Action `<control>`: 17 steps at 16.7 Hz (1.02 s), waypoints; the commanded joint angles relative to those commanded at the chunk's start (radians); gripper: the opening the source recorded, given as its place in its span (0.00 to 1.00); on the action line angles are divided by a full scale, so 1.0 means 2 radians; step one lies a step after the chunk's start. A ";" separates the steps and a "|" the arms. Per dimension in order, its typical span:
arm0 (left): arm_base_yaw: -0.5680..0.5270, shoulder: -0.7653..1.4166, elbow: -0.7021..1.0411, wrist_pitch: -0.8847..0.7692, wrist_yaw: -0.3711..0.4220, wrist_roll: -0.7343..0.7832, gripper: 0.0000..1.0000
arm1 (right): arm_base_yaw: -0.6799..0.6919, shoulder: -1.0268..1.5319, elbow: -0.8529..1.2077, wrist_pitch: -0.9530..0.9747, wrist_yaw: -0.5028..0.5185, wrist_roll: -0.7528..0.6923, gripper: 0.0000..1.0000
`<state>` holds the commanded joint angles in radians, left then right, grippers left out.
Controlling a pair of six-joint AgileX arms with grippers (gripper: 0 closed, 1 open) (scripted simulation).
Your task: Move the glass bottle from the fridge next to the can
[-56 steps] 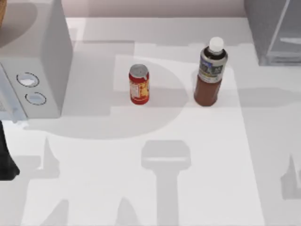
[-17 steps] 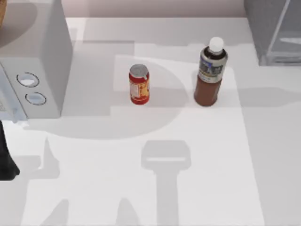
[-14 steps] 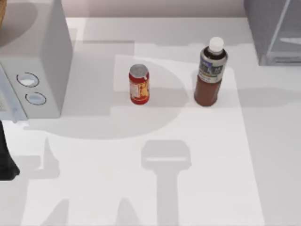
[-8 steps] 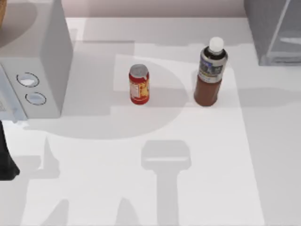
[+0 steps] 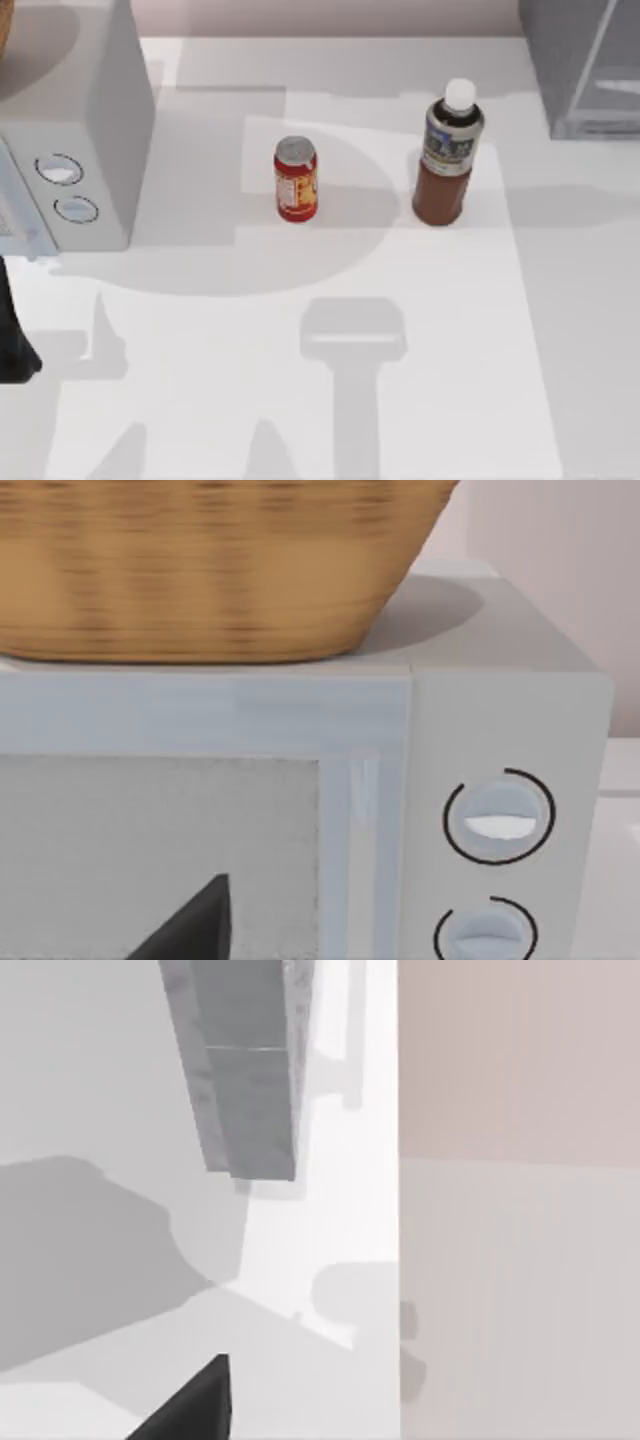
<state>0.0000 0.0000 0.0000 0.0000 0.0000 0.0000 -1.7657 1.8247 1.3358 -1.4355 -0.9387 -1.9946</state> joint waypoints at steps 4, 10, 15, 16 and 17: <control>0.000 0.000 0.000 0.000 0.000 0.000 1.00 | 0.069 0.002 -0.002 0.094 0.013 0.112 1.00; 0.000 0.000 0.000 0.000 0.000 0.000 1.00 | 0.223 0.005 -0.008 0.301 0.048 0.370 1.00; 0.000 0.000 0.000 0.000 0.000 0.000 1.00 | 0.346 0.007 -0.013 0.470 0.075 0.572 1.00; 0.000 0.000 0.000 0.000 0.000 0.000 1.00 | 0.366 0.007 -0.014 0.496 0.078 0.602 1.00; 0.000 0.000 0.000 0.000 0.000 0.000 1.00 | 0.383 0.006 -0.015 0.519 0.082 0.627 1.00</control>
<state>0.0000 0.0000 0.0000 0.0000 0.0000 0.0000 -1.0005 1.8376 1.3066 -0.3968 -0.7752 -0.7408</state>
